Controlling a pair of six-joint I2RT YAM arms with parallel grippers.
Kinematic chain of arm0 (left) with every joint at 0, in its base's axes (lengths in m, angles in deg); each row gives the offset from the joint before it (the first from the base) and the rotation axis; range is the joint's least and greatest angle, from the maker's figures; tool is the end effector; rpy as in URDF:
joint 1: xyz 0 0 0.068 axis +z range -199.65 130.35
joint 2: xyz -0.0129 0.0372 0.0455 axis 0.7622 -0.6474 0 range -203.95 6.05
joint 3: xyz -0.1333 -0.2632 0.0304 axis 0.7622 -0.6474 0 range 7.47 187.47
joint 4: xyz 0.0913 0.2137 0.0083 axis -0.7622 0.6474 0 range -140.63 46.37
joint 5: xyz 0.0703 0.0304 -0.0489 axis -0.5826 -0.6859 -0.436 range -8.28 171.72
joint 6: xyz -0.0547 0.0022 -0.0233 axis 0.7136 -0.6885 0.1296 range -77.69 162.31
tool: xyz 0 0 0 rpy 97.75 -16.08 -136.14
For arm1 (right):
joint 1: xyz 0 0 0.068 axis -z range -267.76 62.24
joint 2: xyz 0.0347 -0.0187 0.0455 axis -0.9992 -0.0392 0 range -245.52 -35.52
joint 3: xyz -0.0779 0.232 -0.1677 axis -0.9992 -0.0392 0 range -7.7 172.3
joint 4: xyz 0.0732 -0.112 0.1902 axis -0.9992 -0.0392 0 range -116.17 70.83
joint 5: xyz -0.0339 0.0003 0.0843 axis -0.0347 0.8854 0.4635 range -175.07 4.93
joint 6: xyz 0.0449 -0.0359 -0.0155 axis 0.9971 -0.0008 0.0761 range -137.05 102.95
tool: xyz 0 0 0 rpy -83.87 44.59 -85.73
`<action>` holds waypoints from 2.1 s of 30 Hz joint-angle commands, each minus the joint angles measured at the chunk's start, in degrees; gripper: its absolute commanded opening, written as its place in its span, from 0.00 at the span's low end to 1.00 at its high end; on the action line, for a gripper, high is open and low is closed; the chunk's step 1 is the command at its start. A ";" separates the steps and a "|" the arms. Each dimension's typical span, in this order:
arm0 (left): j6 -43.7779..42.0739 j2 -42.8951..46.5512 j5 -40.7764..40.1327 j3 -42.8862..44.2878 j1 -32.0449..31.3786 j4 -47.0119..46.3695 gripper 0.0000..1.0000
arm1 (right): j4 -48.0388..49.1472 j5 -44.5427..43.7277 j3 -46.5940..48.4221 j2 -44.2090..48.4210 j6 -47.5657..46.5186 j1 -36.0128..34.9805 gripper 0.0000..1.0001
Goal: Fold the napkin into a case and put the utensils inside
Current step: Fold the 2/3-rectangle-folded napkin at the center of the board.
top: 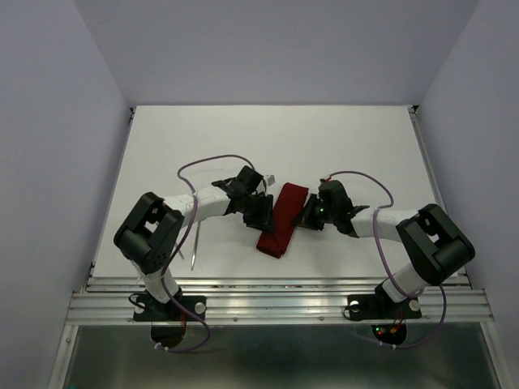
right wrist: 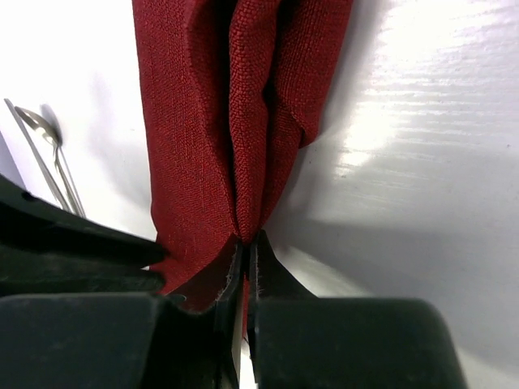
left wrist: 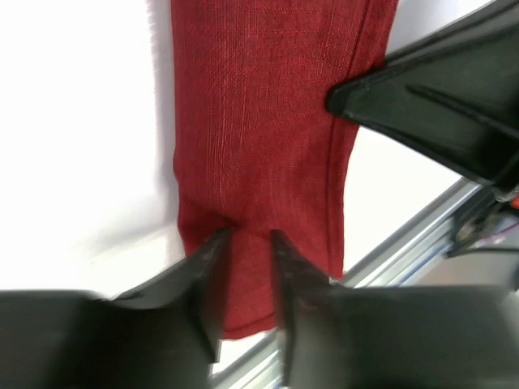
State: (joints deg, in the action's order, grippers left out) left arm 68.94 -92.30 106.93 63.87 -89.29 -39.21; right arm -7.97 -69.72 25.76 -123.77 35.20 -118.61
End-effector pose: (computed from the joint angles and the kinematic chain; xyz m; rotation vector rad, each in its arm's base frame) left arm 0.2413 -0.2240 0.2096 0.4988 2.6317 -0.9834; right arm 0.2237 0.1472 0.1818 0.3262 2.5147 0.9752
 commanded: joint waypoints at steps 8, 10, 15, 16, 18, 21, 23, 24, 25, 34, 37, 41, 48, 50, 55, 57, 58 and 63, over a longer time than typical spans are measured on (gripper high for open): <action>0.52 8.35 -3.60 -4.18 2.46 2.39 0.73 | -0.48 -3.58 6.62 -3.06 -3.55 -0.53 0.01; 1.14 7.38 -2.80 -5.33 2.46 0.89 0.72 | -0.65 -3.31 7.33 -3.86 -3.82 -0.53 0.01; 1.93 6.59 -5.52 -7.27 2.55 0.62 0.64 | -0.74 -3.23 8.30 -5.18 -4.44 -0.53 0.01; 1.93 6.59 -5.52 -7.27 2.46 0.53 0.63 | -0.66 -3.23 8.30 -5.27 -4.44 -0.53 0.01; 1.93 6.59 -5.35 -7.80 2.46 0.36 0.58 | -0.74 -3.05 8.38 -5.62 -4.52 0.00 0.01; 2.37 6.15 -3.95 -8.67 2.46 -1.13 0.48 | -0.83 -2.87 8.65 -5.71 -4.79 0.00 0.01; 2.81 5.27 -1.85 -9.11 2.55 -2.97 0.40 | -1.00 -2.79 8.91 -5.88 -5.14 0.00 0.01; 3.07 5.01 -1.31 -9.12 2.46 -3.77 0.33 | -1.09 -2.61 9.09 -5.88 -5.23 0.52 0.01; 3.25 4.22 -0.44 -9.12 2.46 -4.73 0.29 | -1.27 -2.44 9.35 -5.88 -5.49 0.53 0.01; 5.10 2.11 3.44 -7.80 2.28 -8.26 0.10 | -5.31 -1.65 8.39 -2.99 -6.37 0.53 0.66; 5.36 2.02 3.27 -7.97 2.28 -8.26 0.10 | -5.31 -0.15 6.11 -1.32 -6.02 0.53 0.65; 5.80 1.75 3.44 -8.15 2.20 -8.52 0.10 | -1.72 4.15 2.94 -0.52 -4.27 0.53 0.52; 6.33 2.10 2.57 -7.71 1.93 -8.26 0.22 | -0.13 5.74 0.39 0.53 -2.42 0.53 0.26; 5.98 2.54 1.43 -7.19 1.84 -7.29 0.28 | 0.05 5.48 0.30 1.32 -2.24 0.53 0.18; 2.82 3.95 -3.22 -4.64 1.93 -1.69 0.56 | 0.05 5.04 0.74 1.32 -1.98 0.53 0.10; 1.59 4.48 -4.99 -2.80 1.93 0.43 0.66 | 0.14 5.21 0.91 1.15 -1.98 0.53 0.12; 0.54 5.00 -5.95 -2.01 2.02 2.62 0.68 | 0.05 5.56 1.09 1.15 -1.98 0.53 0.20; -2.28 6.41 -11.58 4.23 3.16 7.99 0.76 | -6.97 -0.48 2.76 3.95 -4.69 0.53 0.66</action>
State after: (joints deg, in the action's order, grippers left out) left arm 70.64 -89.79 101.14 63.20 -86.89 -37.29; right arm -10.24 -65.17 26.59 -123.29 32.94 -118.10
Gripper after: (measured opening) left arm 0.747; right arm 0.621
